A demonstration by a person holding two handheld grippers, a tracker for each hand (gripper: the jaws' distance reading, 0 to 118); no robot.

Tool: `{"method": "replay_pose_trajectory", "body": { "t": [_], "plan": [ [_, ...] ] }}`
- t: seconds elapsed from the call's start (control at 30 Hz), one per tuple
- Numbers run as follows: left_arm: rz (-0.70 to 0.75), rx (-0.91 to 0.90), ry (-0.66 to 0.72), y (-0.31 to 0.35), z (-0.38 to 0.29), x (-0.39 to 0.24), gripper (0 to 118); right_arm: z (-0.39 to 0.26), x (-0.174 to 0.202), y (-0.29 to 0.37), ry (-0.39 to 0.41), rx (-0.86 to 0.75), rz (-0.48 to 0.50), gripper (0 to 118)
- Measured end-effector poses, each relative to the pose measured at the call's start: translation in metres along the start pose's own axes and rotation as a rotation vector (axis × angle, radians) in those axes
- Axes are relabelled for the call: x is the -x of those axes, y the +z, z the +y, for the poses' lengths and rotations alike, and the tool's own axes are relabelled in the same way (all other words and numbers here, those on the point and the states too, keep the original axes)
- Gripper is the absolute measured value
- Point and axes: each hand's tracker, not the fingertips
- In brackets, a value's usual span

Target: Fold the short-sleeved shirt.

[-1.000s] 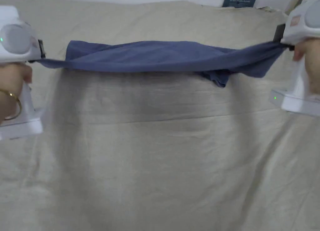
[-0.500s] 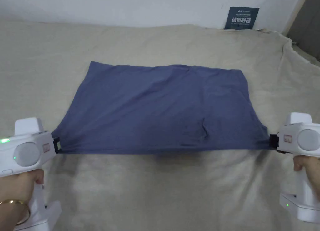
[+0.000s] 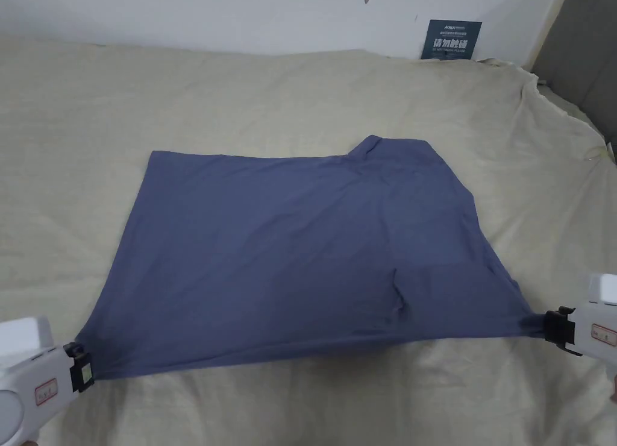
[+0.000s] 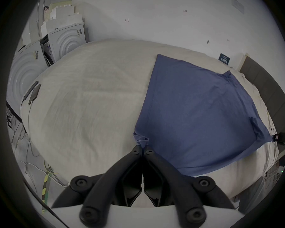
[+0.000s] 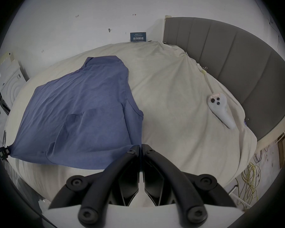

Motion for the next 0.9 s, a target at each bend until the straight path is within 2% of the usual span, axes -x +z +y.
{"method": "replay_pose_trajectory", "body": {
  "t": [0.4,0.43,0.5,0.53,0.57,0.6,0.63,0.67,0.77,0.9],
  "plan": [
    [0.043,0.082,0.024,0.013,-0.038,0.009,0,-0.058,-0.017,0.023,0.032,0.050,0.019,1],
    [0.045,0.081,0.027,0.014,-0.037,0.009,6,-0.060,-0.019,0.024,0.021,0.058,0.029,1],
    [0.061,0.077,0.023,0.015,-0.037,0.011,30,-0.063,-0.022,0.024,-0.004,0.060,0.067,3],
    [0.074,0.074,0.030,0.018,-0.033,0.014,50,-0.063,-0.024,0.027,-0.016,0.044,0.104,9],
    [0.080,0.072,0.050,0.020,-0.029,0.019,80,-0.062,-0.027,0.029,-0.023,0.050,0.112,33],
    [0.075,0.072,0.082,0.023,-0.025,0.025,94,-0.060,-0.030,0.031,-0.022,0.074,0.088,60],
    [0.065,0.072,0.135,0.029,-0.020,0.032,101,-0.057,-0.034,0.033,-0.011,0.109,0.069,87],
    [0.061,0.046,0.182,0.034,-0.015,0.038,102,-0.055,-0.037,0.037,-0.003,0.101,0.065,101],
    [0.000,-0.054,0.280,0.056,0.007,0.050,104,-0.041,-0.039,0.064,0.026,-0.018,0.014,102],
    [-0.081,-0.213,0.195,0.076,0.034,0.036,110,-0.013,-0.027,0.099,0.004,-0.196,0.029,102]
  ]
}}
